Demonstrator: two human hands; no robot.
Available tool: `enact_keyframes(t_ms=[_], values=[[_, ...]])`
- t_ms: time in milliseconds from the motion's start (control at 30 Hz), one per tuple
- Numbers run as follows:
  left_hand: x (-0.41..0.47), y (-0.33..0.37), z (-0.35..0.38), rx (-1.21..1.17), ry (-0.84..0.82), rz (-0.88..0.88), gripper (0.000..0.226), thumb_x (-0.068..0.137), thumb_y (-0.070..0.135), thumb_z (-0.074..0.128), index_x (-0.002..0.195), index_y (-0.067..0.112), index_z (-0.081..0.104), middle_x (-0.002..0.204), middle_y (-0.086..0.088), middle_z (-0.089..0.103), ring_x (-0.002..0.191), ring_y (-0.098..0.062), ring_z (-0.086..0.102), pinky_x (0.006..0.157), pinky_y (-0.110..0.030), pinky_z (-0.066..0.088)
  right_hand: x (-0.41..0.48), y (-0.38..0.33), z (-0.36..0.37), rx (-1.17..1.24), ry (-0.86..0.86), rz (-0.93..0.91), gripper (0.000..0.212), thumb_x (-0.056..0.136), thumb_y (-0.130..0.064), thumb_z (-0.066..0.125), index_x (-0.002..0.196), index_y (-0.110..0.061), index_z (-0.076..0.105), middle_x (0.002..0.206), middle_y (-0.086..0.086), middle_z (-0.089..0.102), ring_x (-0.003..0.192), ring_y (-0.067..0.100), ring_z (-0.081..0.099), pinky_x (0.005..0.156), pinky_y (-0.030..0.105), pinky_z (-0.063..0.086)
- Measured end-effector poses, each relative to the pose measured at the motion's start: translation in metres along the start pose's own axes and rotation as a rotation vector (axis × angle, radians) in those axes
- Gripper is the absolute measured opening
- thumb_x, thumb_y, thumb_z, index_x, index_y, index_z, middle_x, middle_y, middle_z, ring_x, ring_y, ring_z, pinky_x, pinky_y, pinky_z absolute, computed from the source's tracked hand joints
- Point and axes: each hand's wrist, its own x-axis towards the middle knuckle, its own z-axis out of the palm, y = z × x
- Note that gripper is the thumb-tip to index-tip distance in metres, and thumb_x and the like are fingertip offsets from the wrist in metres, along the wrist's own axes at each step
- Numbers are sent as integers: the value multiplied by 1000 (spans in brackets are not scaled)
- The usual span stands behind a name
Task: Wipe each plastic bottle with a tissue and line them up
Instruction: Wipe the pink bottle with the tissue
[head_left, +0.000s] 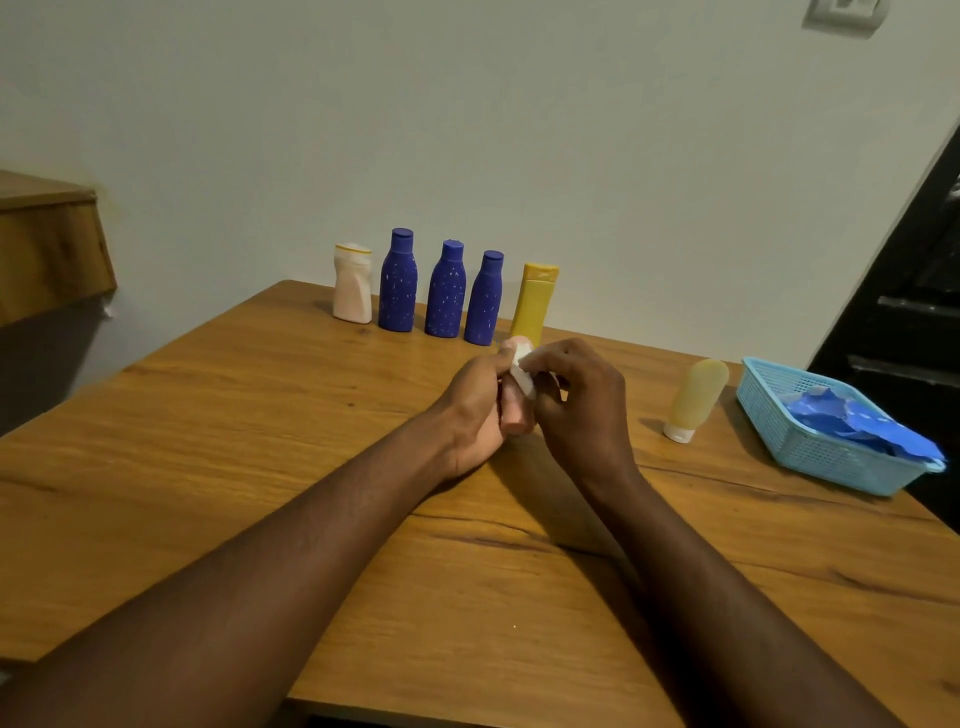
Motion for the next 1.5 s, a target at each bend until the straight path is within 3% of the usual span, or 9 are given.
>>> enact_keyframes(t_ms=[133,300,433,533,767,933,1100,1267,1500], values=[[1,-3,2,14,-46,-36,42,108,38,48,138,12,60,115,-12,69,90,-19,67,71,-34,54,1,5,-2,-2,35,54,16,86,-4,71,99,-12,75,96,0,66,87,10,60,75,32,56],[2,-1,-2,-53,-34,-43,39,109,36,47,133,9,61,99,-9,72,81,-17,68,71,-31,56,-2,-3,2,-17,-61,84,19,90,-10,66,107,-12,74,104,2,67,93,11,60,82,36,56],[5,5,-6,-104,27,14,31,109,32,48,116,6,63,94,-13,73,88,-23,67,97,-39,51,-4,-12,5,-8,-183,24,25,85,-10,66,108,-12,75,111,3,67,101,15,61,88,37,56],[6,4,-8,-100,31,22,30,109,32,49,117,7,63,98,-14,72,92,-24,65,101,-41,48,-4,-10,5,-18,-187,12,26,83,-9,69,108,-13,75,109,2,68,98,14,62,85,36,56],[6,-4,-5,60,-70,-12,39,103,37,56,133,12,64,120,-13,68,101,-23,62,88,-36,50,3,4,-8,-7,-45,78,20,85,-4,72,102,-14,74,101,-1,67,87,5,59,73,15,49],[2,-9,-2,92,-114,-41,41,104,37,53,139,16,56,117,-13,61,88,-20,58,70,-31,51,5,10,-13,3,34,104,18,85,-1,71,97,-13,72,96,-2,65,86,7,56,74,24,53],[5,-5,-5,14,-59,-18,39,104,35,56,135,12,62,132,-18,65,108,-25,62,93,-38,52,2,3,-10,6,-48,50,17,84,-4,70,98,-13,74,96,-1,67,85,9,60,74,31,56],[7,1,-11,-100,-10,28,34,105,30,55,130,7,58,116,-16,69,97,-25,67,81,-36,57,-2,-8,-3,-58,-206,-28,22,82,-3,73,101,-13,76,103,1,69,89,12,62,79,32,57],[3,-3,-5,66,-114,12,39,103,37,56,133,13,64,114,-10,67,90,-18,61,74,-32,51,3,5,-11,34,10,42,21,83,2,70,96,-15,72,96,-3,67,88,9,61,76,30,57]])
